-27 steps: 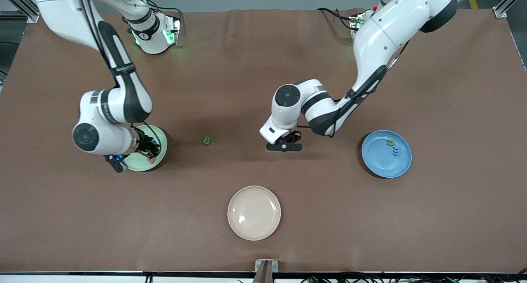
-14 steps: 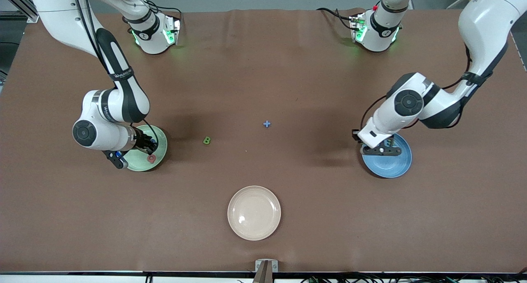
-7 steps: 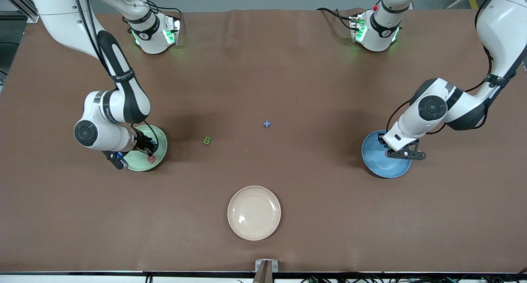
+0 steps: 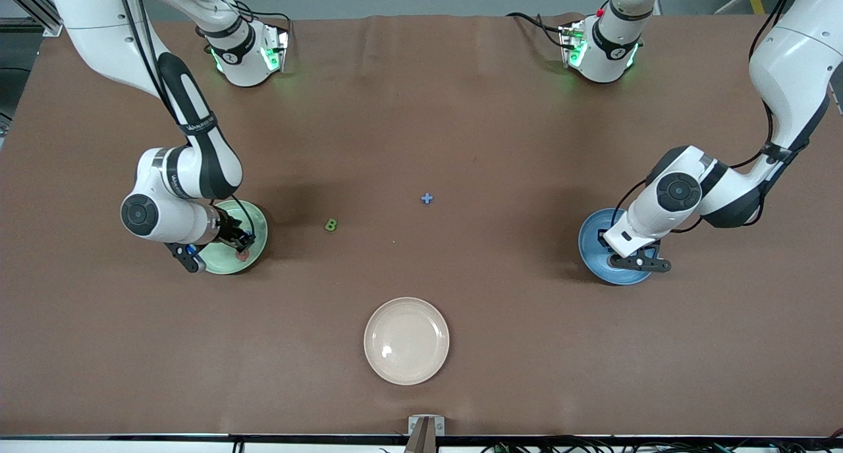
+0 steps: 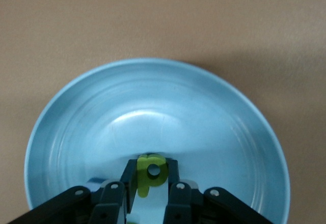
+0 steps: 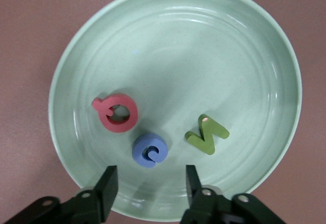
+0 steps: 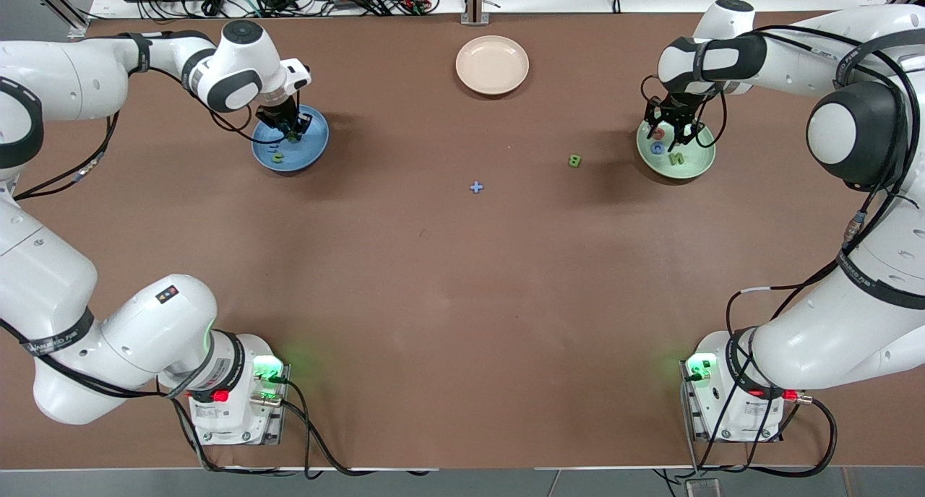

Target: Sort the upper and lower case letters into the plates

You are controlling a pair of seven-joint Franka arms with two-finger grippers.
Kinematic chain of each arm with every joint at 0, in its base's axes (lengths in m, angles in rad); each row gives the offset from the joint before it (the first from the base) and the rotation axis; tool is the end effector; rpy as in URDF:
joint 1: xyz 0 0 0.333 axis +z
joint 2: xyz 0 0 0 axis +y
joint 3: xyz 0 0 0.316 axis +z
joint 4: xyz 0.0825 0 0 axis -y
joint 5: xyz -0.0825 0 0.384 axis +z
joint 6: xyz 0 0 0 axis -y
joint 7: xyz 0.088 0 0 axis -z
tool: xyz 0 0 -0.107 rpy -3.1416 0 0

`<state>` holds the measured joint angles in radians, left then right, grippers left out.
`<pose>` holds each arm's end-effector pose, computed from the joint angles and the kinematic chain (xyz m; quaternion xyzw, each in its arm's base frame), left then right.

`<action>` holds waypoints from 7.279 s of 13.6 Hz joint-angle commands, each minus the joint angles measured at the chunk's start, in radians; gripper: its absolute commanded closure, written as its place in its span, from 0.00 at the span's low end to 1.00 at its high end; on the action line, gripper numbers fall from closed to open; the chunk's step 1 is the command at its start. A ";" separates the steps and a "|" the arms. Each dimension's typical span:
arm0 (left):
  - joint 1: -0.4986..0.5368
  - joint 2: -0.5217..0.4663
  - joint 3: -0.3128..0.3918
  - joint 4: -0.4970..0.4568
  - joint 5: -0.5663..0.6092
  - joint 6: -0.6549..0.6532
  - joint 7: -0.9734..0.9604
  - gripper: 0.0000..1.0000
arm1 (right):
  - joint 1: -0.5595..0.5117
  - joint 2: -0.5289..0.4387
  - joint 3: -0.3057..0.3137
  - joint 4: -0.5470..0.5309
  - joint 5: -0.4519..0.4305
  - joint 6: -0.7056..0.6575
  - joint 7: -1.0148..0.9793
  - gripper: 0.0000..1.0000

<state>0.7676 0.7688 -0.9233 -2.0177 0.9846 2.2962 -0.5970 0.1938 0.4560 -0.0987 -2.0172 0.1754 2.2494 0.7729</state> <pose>0.5817 -0.0694 0.1897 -0.9959 0.0788 -0.0111 0.0438 0.5754 0.0602 0.2076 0.9152 -0.3858 -0.1157 0.0099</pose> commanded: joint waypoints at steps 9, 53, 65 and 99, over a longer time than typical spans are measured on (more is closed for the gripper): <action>-0.001 0.012 0.020 0.025 0.020 0.014 0.056 0.00 | 0.186 -0.008 0.016 0.175 0.018 -0.208 -0.085 0.00; -1.111 0.110 0.290 0.398 -0.342 0.011 -0.670 0.37 | -0.018 -0.129 0.005 -0.018 -0.051 -0.037 -0.640 1.00; -1.113 0.113 0.290 0.386 -0.350 0.002 -0.670 0.53 | -0.154 0.018 0.014 -0.014 -0.114 0.168 -0.773 1.00; 0.318 0.037 -0.381 -0.185 0.020 -0.181 -0.118 0.94 | -0.246 -0.111 0.014 0.569 -0.157 -0.576 -0.851 0.00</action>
<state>1.0411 0.8059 -1.2922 -2.1681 0.9607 2.0719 -0.7476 -0.0452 0.3426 -0.1015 -1.4730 0.0157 1.6905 -0.0713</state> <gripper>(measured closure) 0.674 0.000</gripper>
